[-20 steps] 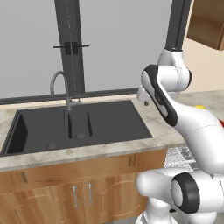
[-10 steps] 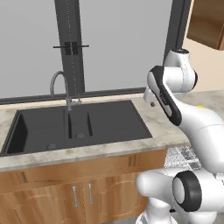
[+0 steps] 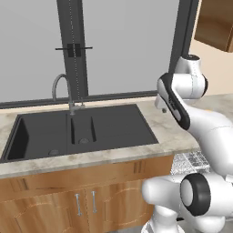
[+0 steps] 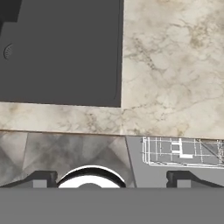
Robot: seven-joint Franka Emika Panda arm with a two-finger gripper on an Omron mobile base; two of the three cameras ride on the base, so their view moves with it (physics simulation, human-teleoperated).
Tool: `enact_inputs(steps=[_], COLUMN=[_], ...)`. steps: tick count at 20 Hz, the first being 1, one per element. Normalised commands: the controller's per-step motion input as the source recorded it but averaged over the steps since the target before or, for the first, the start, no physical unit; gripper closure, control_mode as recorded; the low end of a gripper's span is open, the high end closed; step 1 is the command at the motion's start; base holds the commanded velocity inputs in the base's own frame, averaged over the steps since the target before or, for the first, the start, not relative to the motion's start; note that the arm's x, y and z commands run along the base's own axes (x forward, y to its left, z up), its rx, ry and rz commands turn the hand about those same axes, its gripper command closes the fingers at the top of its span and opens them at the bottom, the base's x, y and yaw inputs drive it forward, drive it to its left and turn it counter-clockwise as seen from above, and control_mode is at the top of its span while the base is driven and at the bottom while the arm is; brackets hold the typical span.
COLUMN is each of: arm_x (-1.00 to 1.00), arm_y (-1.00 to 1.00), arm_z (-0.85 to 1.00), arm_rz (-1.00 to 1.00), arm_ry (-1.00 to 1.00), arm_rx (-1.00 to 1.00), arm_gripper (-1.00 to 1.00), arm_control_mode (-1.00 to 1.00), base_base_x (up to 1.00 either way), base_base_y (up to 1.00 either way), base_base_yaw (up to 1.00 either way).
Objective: Pick up the cup and bowl from the counter, place them in the dishwasher, and close the dishwasher door.
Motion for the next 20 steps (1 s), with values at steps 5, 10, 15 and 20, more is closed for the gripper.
enact_inputs(steps=[5, 10, 15, 20], arm_x=[0.14, 0.15, 0.25, 0.22], arm_y=[-0.36, -0.41, -0.45, -0.38], arm_z=[-0.13, -0.17, -0.18, -0.19], arm_rz=[0.0, 0.0, 0.0, 0.0], arm_ry=[0.0, 0.0, 0.0, 0.0], arm_rx=[-0.04, -0.01, -0.02, -0.04], arm_gripper=[-1.0, -1.0, -1.0, -1.0], arm_control_mode=[-1.0, -1.0, -1.0, -1.0], base_base_x=[0.0, 0.0, 0.0, 0.0], base_base_y=[0.0, 0.0, 0.0, 0.0], base_base_yaw=[0.0, 0.0, 0.0, 0.0])
